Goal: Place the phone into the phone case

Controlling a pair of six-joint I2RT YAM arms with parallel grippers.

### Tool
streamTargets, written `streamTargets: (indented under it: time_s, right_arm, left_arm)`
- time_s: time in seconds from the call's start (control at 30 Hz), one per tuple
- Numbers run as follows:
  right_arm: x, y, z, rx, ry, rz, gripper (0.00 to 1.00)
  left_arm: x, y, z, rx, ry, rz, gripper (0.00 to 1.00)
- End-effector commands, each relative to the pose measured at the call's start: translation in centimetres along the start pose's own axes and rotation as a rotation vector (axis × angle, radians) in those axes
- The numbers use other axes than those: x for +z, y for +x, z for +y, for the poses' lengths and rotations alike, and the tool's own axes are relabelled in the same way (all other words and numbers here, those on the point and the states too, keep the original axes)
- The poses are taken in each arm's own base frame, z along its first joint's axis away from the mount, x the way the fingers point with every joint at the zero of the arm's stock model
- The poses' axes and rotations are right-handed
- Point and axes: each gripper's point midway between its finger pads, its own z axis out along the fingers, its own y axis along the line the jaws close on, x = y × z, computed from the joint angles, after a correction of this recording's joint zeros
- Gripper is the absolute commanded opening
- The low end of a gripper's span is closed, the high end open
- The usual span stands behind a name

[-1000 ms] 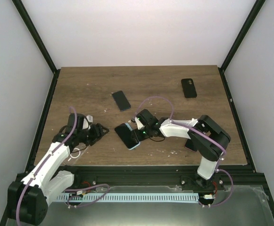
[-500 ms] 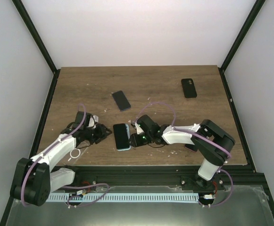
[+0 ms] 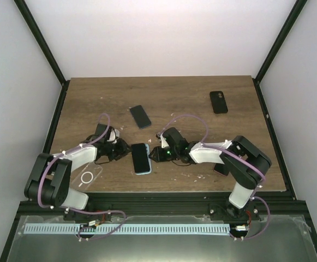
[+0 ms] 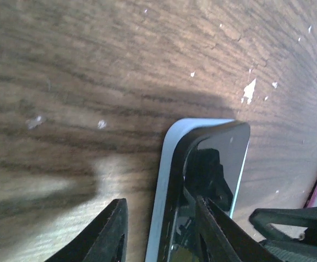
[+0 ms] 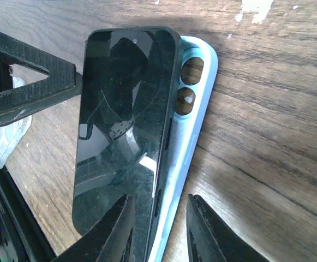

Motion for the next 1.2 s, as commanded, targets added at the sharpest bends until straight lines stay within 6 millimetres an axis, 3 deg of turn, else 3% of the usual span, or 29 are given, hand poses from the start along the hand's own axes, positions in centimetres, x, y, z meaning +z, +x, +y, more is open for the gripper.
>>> streamTargets:
  time_s: [0.0, 0.23, 0.37, 0.57, 0.7, 0.8, 0.93, 1.17]
  right_arm:
    - [1.0, -1.8, 0.4, 0.010, -0.034, -0.039, 0.27]
    - [2.1, -2.4, 0.0, 0.003, -0.030, -0.037, 0.26]
    - [2.6, -2.6, 0.1, -0.007, -0.044, -0.042, 0.24]
    - [3.0, -2.4, 0.7, -0.019, -0.107, -0.047, 0.23]
    - [3.1, -2.1, 0.9, -0.024, -0.137, -0.046, 0.23]
    - [3.2, -2.1, 0.5, -0.020, -0.123, -0.047, 0.22]
    - [3.1, -2.0, 0.1, -0.015, -0.091, -0.040, 0.22]
    - [1.1, -1.2, 0.6, 0.027, -0.101, -0.040, 0.30]
  left_arm:
    - [0.4, -1.6, -2.0, 0.084, 0.054, -0.038, 0.35]
    - [1.8, -2.0, -2.0, 0.116, 0.029, -0.023, 0.33]
    - [2.2, -2.0, -2.4, 0.140, 0.026, -0.016, 0.25]
    - [3.1, -0.6, -3.5, 0.180, 0.027, 0.018, 0.11]
    - [3.6, 0.4, -4.2, 0.199, 0.042, 0.034, 0.08]
    - [3.7, 0.7, -3.3, 0.184, -0.006, 0.046, 0.09]
    - [3.5, 1.0, -1.5, 0.170, -0.088, 0.049, 0.18]
    - [0.8, 1.4, -2.9, 0.180, -0.055, 0.018, 0.30]
